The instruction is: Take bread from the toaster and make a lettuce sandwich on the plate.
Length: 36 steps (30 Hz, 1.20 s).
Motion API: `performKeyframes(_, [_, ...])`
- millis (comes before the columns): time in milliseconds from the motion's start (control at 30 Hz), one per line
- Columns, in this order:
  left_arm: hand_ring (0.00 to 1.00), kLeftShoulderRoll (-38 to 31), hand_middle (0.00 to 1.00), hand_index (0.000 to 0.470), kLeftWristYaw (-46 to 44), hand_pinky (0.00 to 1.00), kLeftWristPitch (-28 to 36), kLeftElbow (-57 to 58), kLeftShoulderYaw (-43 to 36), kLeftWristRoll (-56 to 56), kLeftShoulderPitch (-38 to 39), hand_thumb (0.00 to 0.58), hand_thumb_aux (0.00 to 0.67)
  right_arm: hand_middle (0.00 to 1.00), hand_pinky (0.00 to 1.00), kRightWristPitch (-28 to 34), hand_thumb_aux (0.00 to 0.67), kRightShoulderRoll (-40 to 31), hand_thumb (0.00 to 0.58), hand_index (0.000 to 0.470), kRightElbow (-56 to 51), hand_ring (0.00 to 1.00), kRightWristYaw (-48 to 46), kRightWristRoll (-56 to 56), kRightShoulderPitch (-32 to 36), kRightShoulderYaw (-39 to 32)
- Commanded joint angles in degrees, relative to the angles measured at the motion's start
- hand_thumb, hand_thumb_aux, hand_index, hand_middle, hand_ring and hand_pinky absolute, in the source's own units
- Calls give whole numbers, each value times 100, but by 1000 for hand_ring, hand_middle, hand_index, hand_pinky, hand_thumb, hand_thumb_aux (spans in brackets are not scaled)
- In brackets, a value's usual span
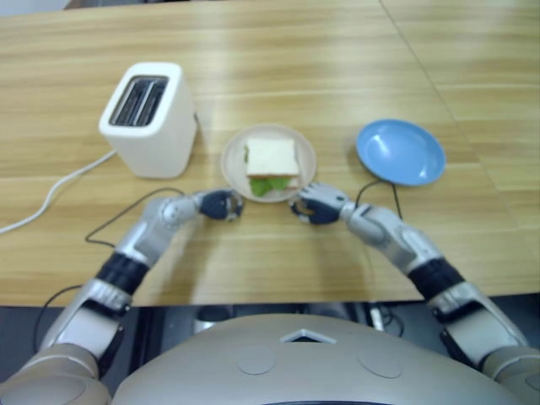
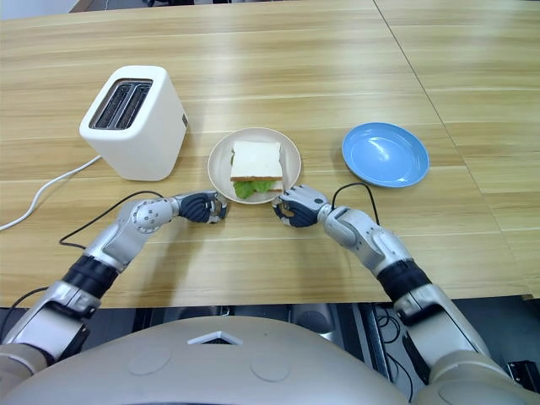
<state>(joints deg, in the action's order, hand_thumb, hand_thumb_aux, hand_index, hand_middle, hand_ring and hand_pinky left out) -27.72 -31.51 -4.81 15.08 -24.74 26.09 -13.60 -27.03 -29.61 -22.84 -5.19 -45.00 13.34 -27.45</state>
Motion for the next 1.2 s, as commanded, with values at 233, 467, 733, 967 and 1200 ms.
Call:
performKeyframes(233, [0, 703, 0, 0, 2135, 0, -35, 2597, 534, 99, -1495, 0, 0, 0, 0, 356, 0, 267, 0, 0, -2324, 0, 2597, -1010, 1591, -428])
performKeyframes(467, [0, 648, 0, 0, 2864, 0, -108, 2585, 1036, -89, -1553, 0, 0, 0, 0, 217, 0, -257, 0, 0, -920, 0, 3143, -534, 963, 116])
performKeyframes(733, [0, 1094, 0, 0, 3500, 0, -876, 1337, 2130, -1281, -1195, 0, 0, 0, 0, 42, 0, 89, 0, 0, 419, 0, 2175, 2134, 16, 1584])
performKeyframes(967, [0, 1787, 0, 0, 3215, 0, -1244, 1640, 2684, -2313, -1252, 0, 0, 0, 0, 439, 0, 1004, 0, 0, 117, 0, 370, 4541, -139, 2300])
performKeyframes(1200, [0, 2100, 0, 0, 2917, 0, -1302, 2263, 2879, -2751, -1405, 0, 0, 0, 0, 459, 0, 1431, 0, 0, -365, 0, -166, 5238, -68, 2859])
